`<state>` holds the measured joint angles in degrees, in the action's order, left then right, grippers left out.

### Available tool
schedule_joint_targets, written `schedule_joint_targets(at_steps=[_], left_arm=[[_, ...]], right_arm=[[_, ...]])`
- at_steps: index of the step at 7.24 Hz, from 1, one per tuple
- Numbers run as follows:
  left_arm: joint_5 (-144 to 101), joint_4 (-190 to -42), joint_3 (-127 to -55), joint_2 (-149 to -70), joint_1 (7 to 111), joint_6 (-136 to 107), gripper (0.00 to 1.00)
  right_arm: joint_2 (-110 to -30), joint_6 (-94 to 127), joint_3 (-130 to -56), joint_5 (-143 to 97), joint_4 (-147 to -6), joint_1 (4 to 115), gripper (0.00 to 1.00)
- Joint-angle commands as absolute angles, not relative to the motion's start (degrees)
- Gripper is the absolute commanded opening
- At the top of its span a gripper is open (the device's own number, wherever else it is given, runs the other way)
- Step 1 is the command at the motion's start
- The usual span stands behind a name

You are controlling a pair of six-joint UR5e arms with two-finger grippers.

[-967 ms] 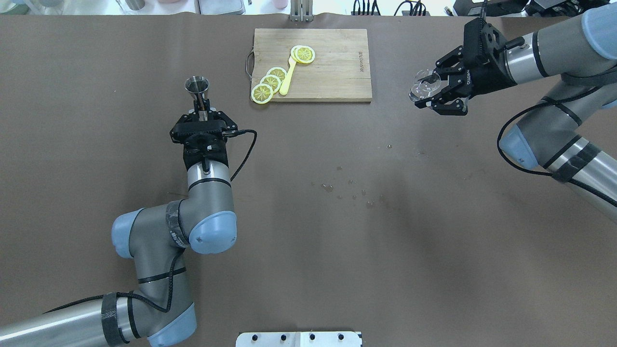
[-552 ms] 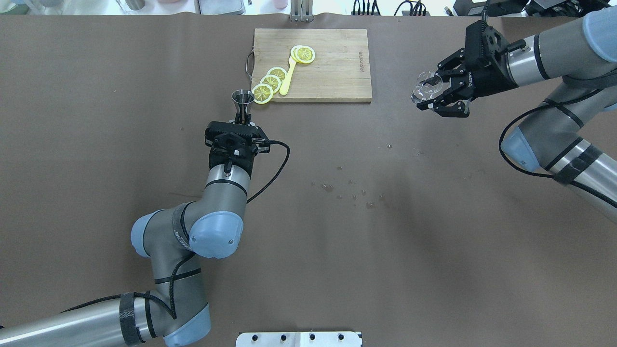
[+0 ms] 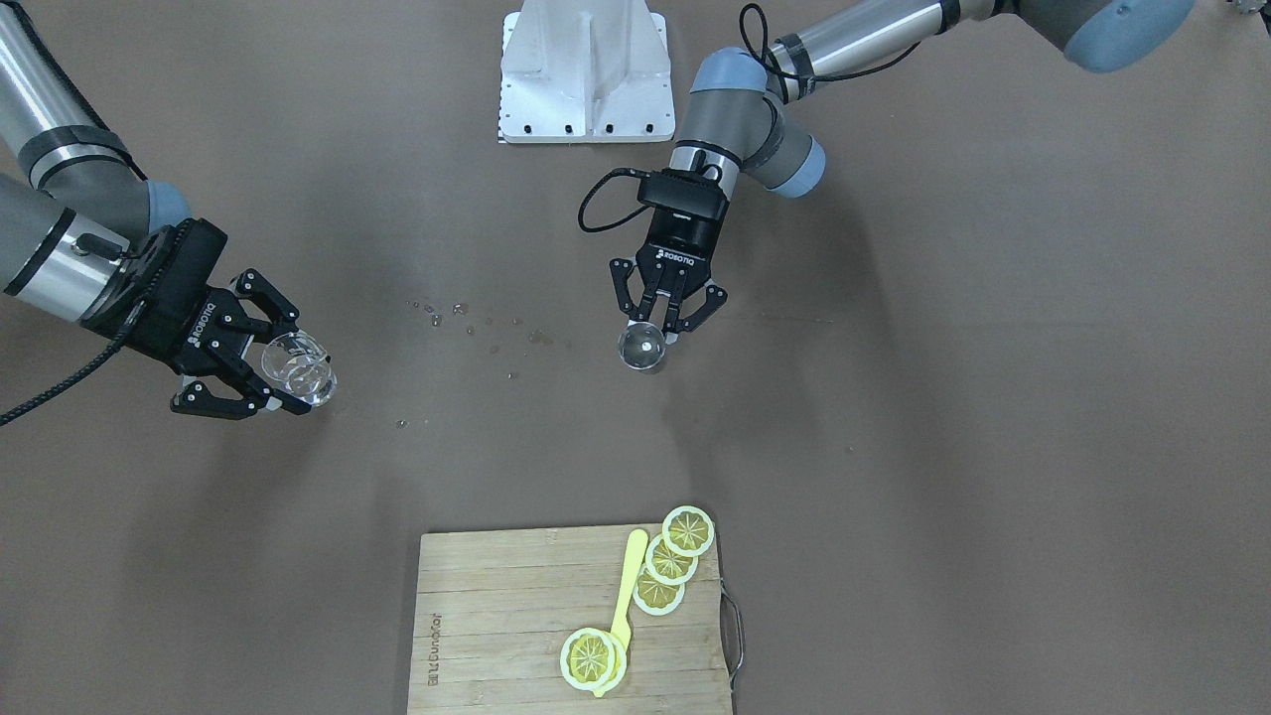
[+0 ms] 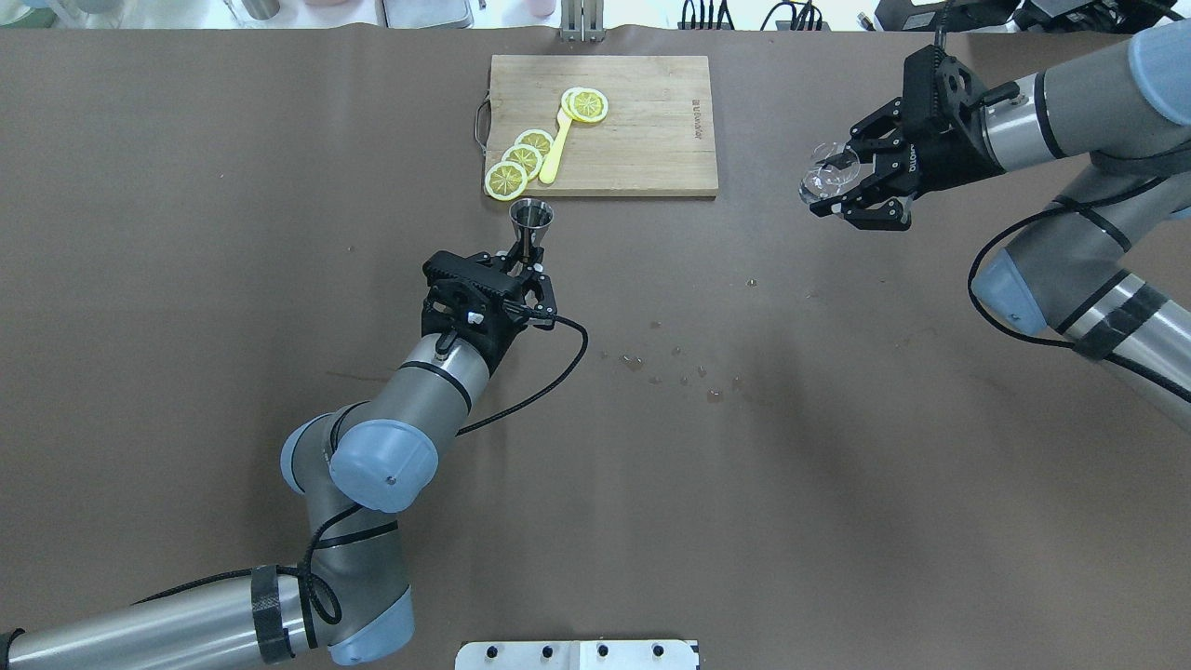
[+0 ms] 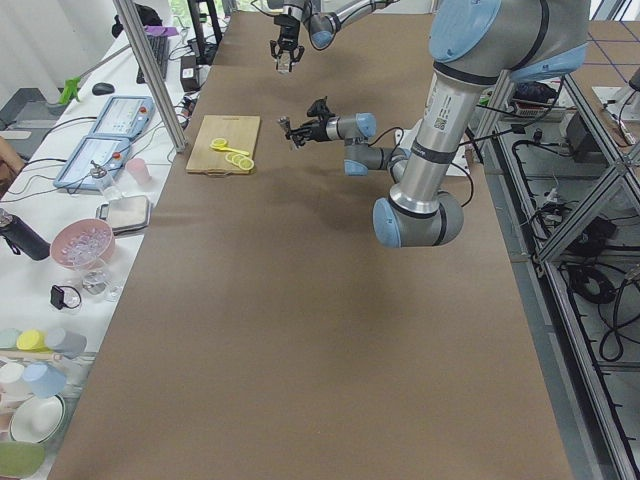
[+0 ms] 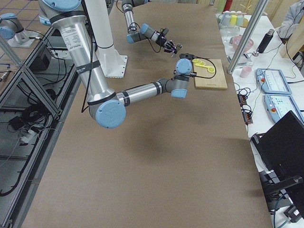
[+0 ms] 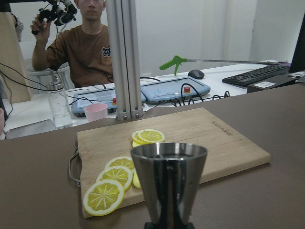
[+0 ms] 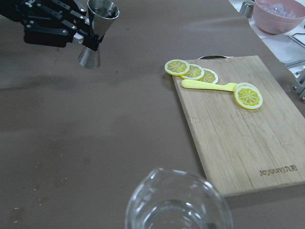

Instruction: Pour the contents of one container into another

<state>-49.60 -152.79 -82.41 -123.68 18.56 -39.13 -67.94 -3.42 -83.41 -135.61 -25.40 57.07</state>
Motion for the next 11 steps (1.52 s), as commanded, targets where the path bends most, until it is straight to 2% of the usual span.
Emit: schedule_joint_targets(at_steps=[1, 4, 11], left_arm=[[-55.25, -161.23, -80.08, -124.71, 18.54, -32.28, 0.0], [-63.96, -168.29, -79.28, -124.98, 18.72, -27.54, 0.0], [-71.8, -172.44, -79.98, -127.26, 18.9, -10.57, 0.0]], right_arm=[[-68.03, -3.43, -83.5, -135.53, -25.4, 57.13, 0.0], [-68.2, -3.43, -83.5, -135.53, -25.4, 57.39, 0.0], [-71.46, -4.31, -87.61, -136.14, -26.18, 58.54, 0.0]])
